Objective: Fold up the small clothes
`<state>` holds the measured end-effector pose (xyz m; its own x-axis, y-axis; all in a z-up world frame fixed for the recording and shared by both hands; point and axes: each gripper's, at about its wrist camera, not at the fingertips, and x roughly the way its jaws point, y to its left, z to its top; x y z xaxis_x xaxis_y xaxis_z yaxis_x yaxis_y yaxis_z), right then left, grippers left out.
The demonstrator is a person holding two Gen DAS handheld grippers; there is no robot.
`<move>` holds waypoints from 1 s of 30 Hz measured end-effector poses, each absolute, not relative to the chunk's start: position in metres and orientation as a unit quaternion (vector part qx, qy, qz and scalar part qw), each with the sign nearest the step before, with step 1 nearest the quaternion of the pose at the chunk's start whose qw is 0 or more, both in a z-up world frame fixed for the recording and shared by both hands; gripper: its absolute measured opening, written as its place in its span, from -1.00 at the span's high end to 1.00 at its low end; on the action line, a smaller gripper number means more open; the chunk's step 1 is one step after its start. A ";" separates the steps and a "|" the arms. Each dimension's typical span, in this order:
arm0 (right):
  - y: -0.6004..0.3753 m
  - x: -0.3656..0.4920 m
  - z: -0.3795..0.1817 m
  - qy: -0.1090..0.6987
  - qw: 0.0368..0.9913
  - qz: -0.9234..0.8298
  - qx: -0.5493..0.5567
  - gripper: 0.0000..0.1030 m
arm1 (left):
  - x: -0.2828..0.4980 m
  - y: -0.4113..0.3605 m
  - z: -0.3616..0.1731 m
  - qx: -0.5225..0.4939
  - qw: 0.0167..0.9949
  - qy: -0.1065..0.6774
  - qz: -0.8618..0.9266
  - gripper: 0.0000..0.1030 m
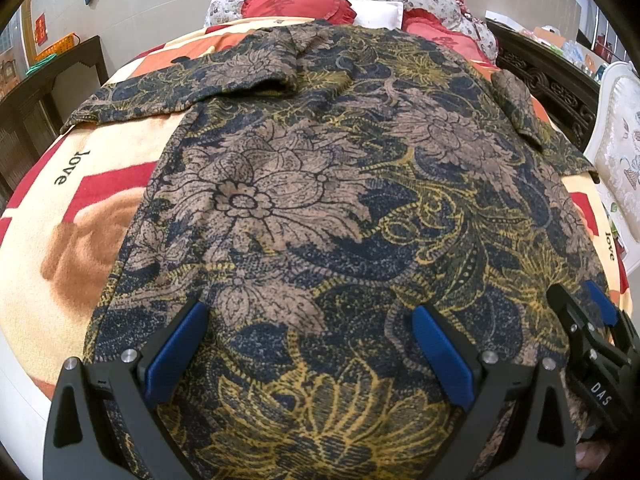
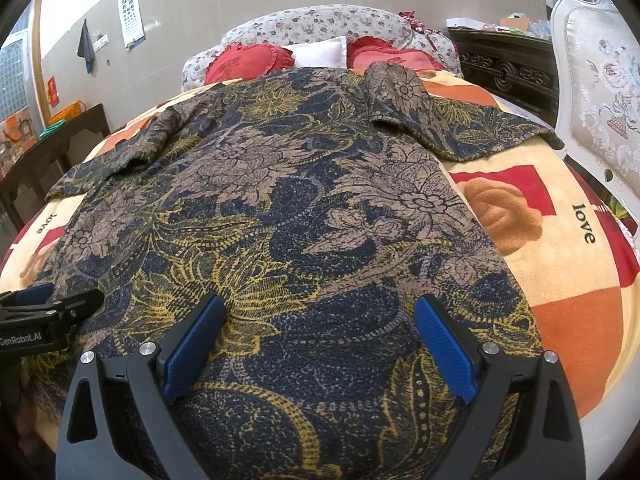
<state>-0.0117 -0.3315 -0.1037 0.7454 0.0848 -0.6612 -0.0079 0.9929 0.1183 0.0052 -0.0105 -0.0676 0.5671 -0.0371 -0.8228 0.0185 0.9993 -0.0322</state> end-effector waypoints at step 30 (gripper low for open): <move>-0.330 -0.013 -0.105 0.351 0.935 0.022 0.049 -0.92 | 0.008 -0.010 -0.069 -0.011 0.883 0.469 -0.018 -1.00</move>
<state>-0.0126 -0.3304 -0.1052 0.7523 0.0749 -0.6545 -0.0067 0.9943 0.1061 0.0085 -0.0096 -0.0687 0.5598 -0.0410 -0.8276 0.0211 0.9992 -0.0352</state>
